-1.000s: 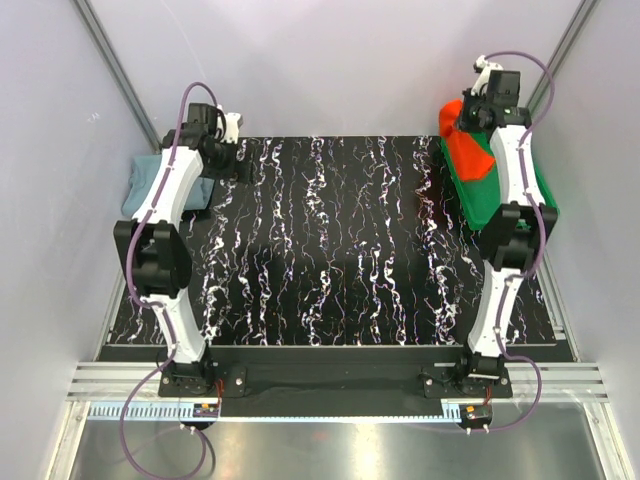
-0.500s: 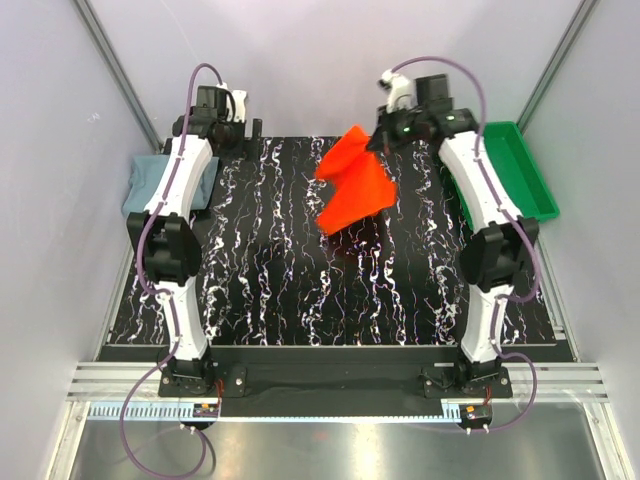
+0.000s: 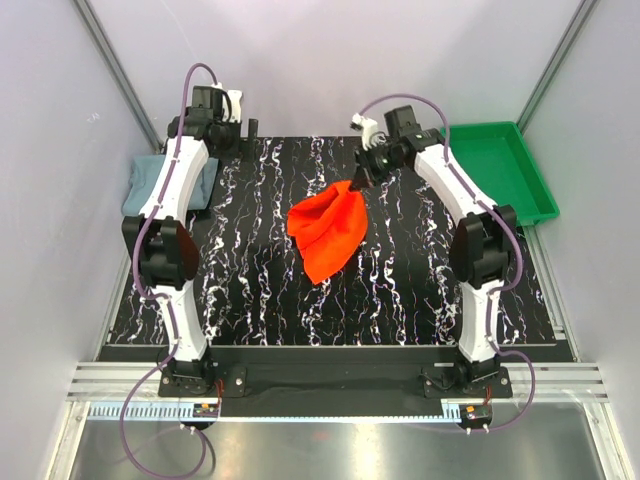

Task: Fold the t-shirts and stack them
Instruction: Move the tshirt to the center of the board, then flatten the tshirt out

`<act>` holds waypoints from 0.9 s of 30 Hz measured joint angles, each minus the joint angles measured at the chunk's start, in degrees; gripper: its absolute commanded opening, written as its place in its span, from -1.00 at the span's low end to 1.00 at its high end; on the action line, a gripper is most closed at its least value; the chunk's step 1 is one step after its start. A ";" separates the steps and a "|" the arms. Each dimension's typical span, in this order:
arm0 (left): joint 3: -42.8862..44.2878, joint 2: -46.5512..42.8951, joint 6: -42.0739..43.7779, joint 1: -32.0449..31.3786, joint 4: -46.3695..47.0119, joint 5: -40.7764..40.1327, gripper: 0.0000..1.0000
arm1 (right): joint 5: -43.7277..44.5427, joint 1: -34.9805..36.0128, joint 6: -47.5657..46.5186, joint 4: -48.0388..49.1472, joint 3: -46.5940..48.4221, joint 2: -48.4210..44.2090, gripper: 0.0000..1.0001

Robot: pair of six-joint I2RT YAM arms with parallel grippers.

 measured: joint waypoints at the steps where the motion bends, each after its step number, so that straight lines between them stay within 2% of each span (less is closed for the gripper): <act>1: -0.22 -0.15 0.00 0.00 -0.02 0.00 0.98 | 0.83 -0.85 -0.33 0.66 -2.86 -0.55 -0.99; 6: -0.57 -0.28 0.00 0.00 -0.24 0.00 0.98 | 14.14 -4.55 -0.85 3.72 -11.26 -2.10 -0.99; 7: -0.57 -0.28 0.00 0.00 -0.24 0.00 0.98 | 16.63 -5.35 -0.35 4.39 -11.52 -2.14 -0.63; 8: -0.57 -0.28 0.02 0.00 -0.26 0.00 0.98 | 18.60 -5.97 0.66 4.96 -11.52 -2.16 -0.16; 9: -0.57 -0.28 0.02 -0.07 -0.24 0.00 0.98 | 20.83 -6.80 1.79 5.95 -11.52 -2.27 0.07; 11: -0.61 -0.28 0.02 -0.17 -0.24 0.00 0.98 | 24.44 -8.28 2.89 7.61 -11.50 -2.73 0.34; 15: -2.03 -0.59 0.04 -0.39 -0.24 0.00 0.98 | 28.52 -9.14 3.93 9.88 -11.52 -4.13 0.37; 18: -3.67 -1.07 0.07 -0.59 -0.39 0.00 0.98 | 28.96 -7.34 3.69 12.68 -12.57 -6.25 0.29; 23: -6.25 -2.80 0.11 -0.68 -0.52 -0.09 0.98 | 22.16 -1.62 1.25 16.13 -17.11 -12.59 0.20; 27: -8.17 -4.17 0.52 -0.72 -0.70 -0.81 0.98 | 16.37 2.91 -0.55 15.87 -18.93 -13.88 0.17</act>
